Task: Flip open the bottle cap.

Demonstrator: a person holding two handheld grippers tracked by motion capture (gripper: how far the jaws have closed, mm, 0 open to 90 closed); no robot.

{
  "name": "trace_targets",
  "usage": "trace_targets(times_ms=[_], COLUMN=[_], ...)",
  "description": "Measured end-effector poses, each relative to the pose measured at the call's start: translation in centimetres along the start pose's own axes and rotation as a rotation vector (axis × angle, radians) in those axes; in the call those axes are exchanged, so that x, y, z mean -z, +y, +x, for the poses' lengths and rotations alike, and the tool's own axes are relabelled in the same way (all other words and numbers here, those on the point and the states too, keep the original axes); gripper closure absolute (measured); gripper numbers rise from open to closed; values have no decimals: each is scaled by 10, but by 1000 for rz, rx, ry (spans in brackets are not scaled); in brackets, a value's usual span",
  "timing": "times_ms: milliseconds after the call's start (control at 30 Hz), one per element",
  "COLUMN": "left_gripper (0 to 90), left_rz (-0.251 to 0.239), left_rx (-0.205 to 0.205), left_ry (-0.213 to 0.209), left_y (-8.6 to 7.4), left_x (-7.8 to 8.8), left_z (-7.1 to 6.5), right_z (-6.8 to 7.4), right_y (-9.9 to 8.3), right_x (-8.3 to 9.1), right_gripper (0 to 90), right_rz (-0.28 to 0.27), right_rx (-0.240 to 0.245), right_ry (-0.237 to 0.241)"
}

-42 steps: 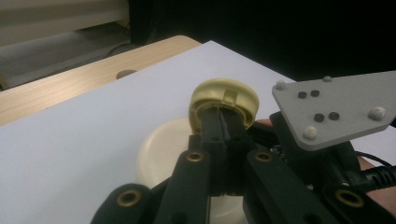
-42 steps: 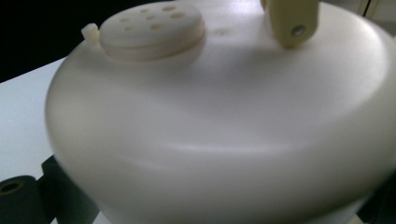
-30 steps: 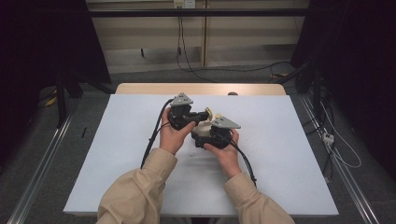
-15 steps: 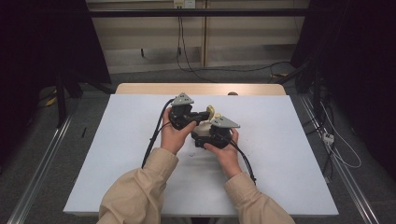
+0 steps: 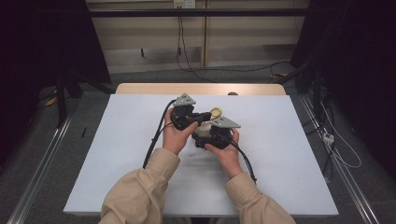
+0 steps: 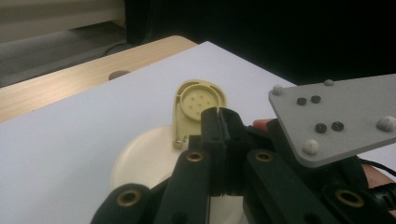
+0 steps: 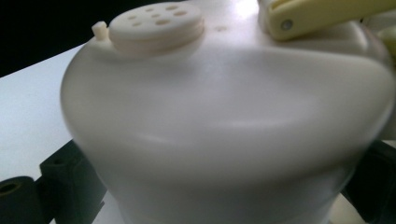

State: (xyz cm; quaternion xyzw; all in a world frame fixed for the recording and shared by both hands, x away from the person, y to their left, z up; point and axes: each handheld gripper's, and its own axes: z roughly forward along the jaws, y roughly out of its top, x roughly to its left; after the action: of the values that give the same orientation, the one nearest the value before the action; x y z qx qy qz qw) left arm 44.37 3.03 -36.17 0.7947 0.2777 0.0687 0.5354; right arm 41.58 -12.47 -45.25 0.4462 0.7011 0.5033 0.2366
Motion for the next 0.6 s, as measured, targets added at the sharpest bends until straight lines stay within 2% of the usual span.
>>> trace_targets(times_ms=[267, 367, 500, 600], left_gripper=[861, 808, 691, 610], left_rz=[-7, -12, -14, -17], left_rx=[1, 7, 14, 20], left_ry=[13, 21, 27, 31], left_y=[2, 2, 0, -2], left_x=[8, 11, 15, 18], left_z=[1, 2, 3, 4], right_z=[0, 0, -1, -1], right_y=[0, 0, -1, -2], right_x=[3, 5, 9, 12], right_gripper=[36, 36, 40, 42], right_rz=[19, 23, 28, 39], right_rx=[12, 21, 22, 44], right_ry=[1, 3, 10, 10])
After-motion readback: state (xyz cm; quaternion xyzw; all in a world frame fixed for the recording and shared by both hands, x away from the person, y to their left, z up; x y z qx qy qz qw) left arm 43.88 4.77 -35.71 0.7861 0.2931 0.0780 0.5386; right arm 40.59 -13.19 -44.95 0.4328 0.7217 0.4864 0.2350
